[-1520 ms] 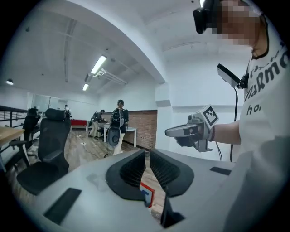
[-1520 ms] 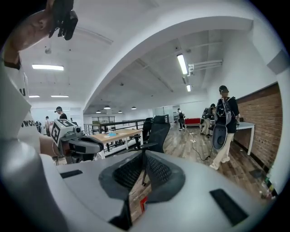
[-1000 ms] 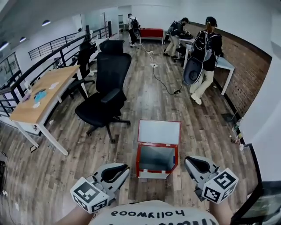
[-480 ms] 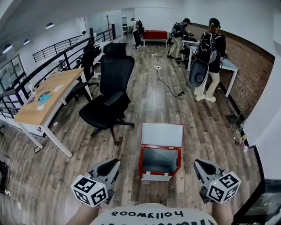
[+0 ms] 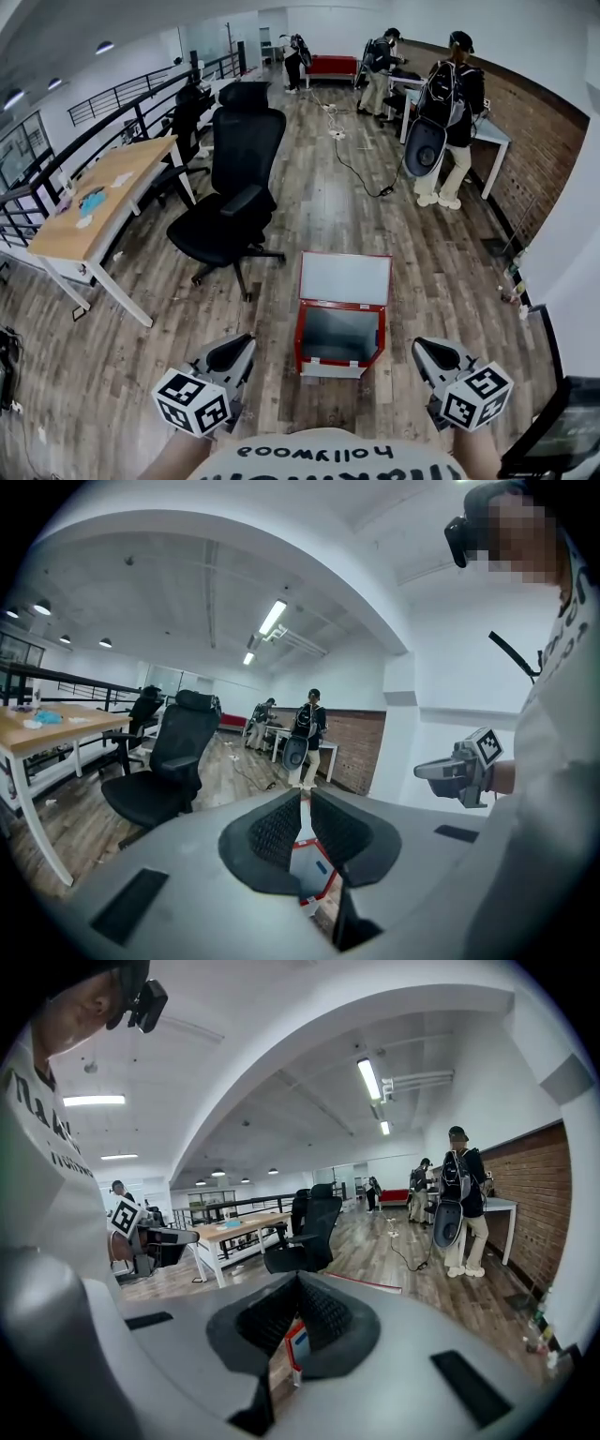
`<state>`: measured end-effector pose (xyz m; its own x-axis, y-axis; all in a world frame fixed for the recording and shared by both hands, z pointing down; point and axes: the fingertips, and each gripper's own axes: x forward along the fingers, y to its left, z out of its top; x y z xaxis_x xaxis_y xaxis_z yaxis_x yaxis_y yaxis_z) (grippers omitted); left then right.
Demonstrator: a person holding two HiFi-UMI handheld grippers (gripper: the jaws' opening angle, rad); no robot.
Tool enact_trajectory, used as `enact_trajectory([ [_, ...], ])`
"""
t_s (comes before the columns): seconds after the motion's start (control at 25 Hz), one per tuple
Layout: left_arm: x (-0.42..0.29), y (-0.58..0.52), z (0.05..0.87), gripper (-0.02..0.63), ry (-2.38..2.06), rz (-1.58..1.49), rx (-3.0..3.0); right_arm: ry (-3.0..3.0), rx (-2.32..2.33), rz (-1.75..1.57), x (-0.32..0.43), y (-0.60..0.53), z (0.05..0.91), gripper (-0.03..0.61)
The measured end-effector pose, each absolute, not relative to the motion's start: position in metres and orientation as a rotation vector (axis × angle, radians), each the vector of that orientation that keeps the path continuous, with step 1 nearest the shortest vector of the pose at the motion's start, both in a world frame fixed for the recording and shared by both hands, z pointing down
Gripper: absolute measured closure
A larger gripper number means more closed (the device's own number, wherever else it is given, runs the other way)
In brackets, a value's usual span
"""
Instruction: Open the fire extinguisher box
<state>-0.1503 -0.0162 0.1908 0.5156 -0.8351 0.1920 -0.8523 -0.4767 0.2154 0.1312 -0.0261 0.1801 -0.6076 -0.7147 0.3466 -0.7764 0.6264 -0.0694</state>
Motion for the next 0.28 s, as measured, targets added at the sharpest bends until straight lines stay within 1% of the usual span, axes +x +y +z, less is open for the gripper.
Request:
enact_trajectory([
  [0.28,-0.1523,-0.0208,0.1933,0.577,-1.416,0.099,2.473,-2.568,1.217,0.334,0.1326,-0.0348,0.1790,0.569],
])
